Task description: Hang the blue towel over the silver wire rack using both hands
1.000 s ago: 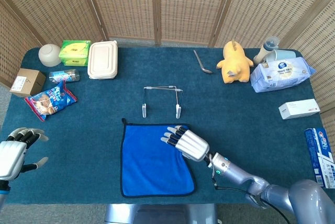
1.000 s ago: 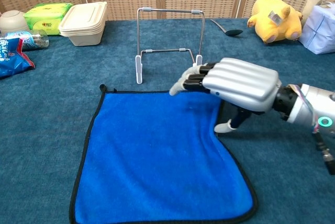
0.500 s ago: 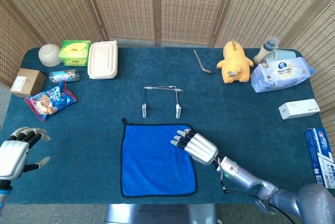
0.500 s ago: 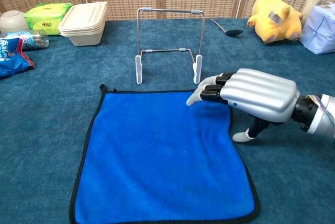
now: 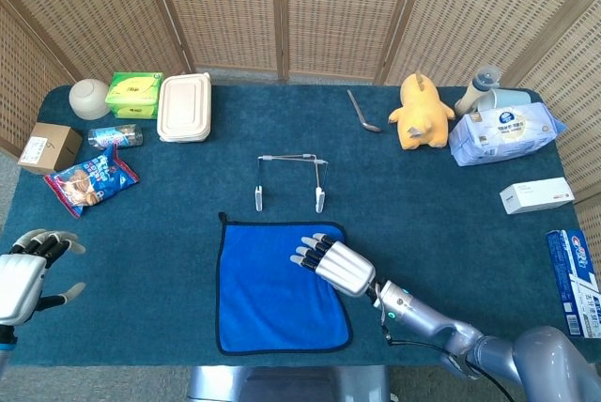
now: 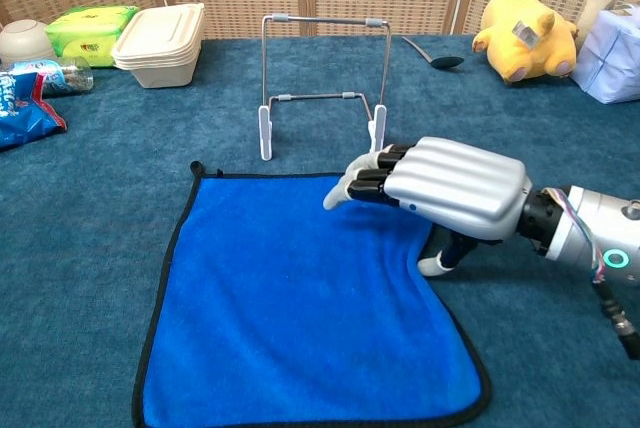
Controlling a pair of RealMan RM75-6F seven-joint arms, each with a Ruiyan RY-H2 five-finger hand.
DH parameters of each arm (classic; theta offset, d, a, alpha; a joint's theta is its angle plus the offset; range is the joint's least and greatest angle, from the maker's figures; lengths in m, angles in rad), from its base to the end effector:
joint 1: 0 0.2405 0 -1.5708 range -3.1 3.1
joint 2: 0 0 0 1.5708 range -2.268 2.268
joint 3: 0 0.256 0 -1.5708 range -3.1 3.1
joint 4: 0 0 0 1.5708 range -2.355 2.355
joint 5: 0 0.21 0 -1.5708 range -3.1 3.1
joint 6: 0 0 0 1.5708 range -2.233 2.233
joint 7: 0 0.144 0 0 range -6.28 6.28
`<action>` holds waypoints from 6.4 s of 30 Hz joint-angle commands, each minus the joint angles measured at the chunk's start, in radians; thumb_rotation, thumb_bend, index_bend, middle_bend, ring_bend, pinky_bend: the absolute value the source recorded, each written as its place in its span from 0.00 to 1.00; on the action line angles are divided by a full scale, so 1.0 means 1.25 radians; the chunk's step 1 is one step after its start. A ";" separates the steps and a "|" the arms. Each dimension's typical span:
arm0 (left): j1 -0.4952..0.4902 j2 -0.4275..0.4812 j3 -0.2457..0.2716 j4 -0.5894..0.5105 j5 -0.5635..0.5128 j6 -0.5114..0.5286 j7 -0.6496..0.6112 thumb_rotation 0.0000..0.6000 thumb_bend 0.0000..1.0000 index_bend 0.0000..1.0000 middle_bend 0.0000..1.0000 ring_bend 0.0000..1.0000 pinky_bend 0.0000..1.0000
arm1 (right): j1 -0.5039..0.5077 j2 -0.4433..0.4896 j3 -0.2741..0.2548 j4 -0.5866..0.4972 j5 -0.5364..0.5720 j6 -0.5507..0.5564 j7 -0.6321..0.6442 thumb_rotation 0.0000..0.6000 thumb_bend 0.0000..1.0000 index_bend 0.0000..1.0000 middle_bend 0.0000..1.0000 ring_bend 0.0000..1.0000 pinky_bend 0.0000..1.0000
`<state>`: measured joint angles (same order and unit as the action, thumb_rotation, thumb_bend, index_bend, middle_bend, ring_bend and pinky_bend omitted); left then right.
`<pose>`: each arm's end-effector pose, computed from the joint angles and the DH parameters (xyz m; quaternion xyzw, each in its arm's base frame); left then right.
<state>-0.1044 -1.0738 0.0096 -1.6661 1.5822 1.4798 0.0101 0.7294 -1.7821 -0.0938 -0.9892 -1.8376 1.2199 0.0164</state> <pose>-0.2950 0.1729 0.1554 -0.6346 -0.3815 -0.3883 0.5486 -0.1583 -0.2860 -0.0789 0.8513 -0.1443 0.4350 0.2554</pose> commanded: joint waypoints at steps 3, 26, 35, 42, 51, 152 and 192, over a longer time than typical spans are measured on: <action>0.002 0.002 0.000 0.003 0.001 0.004 -0.005 1.00 0.25 0.39 0.33 0.28 0.21 | 0.004 -0.009 -0.001 0.015 -0.001 -0.002 0.007 1.00 0.22 0.19 0.24 0.18 0.25; 0.010 0.008 0.002 0.010 0.007 0.015 -0.020 1.00 0.24 0.39 0.33 0.28 0.20 | 0.008 -0.075 0.015 0.060 0.012 0.023 0.036 1.00 0.41 0.32 0.26 0.19 0.24; 0.012 0.009 0.003 0.010 0.008 0.016 -0.023 1.00 0.25 0.38 0.33 0.28 0.20 | 0.006 -0.099 0.020 0.084 0.016 0.035 0.050 1.00 0.46 0.46 0.30 0.22 0.25; 0.008 0.008 0.003 0.011 0.008 0.007 -0.019 1.00 0.25 0.38 0.33 0.28 0.20 | 0.004 -0.111 0.017 0.094 0.016 0.045 0.065 1.00 0.46 0.59 0.33 0.27 0.26; -0.030 -0.010 0.017 0.060 0.065 -0.037 0.049 1.00 0.25 0.40 0.36 0.30 0.21 | 0.005 -0.110 0.019 0.088 0.019 0.049 0.071 1.00 0.45 0.66 0.35 0.29 0.26; -0.378 -0.522 0.097 0.572 0.190 -0.158 -0.174 1.00 0.33 0.35 0.30 0.24 0.17 | -0.014 -0.080 0.040 0.053 0.061 0.043 0.074 1.00 0.46 0.66 0.37 0.30 0.27; -0.389 -0.548 0.106 0.592 0.175 -0.135 -0.217 1.00 0.55 0.35 0.32 0.26 0.19 | -0.012 -0.062 0.054 0.040 0.071 0.043 0.074 1.00 0.46 0.66 0.38 0.32 0.27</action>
<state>-0.5936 -1.7631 0.1406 -0.9220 1.8022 1.3076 -0.2640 0.7136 -1.8608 -0.0275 -0.9388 -1.7494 1.2740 0.1087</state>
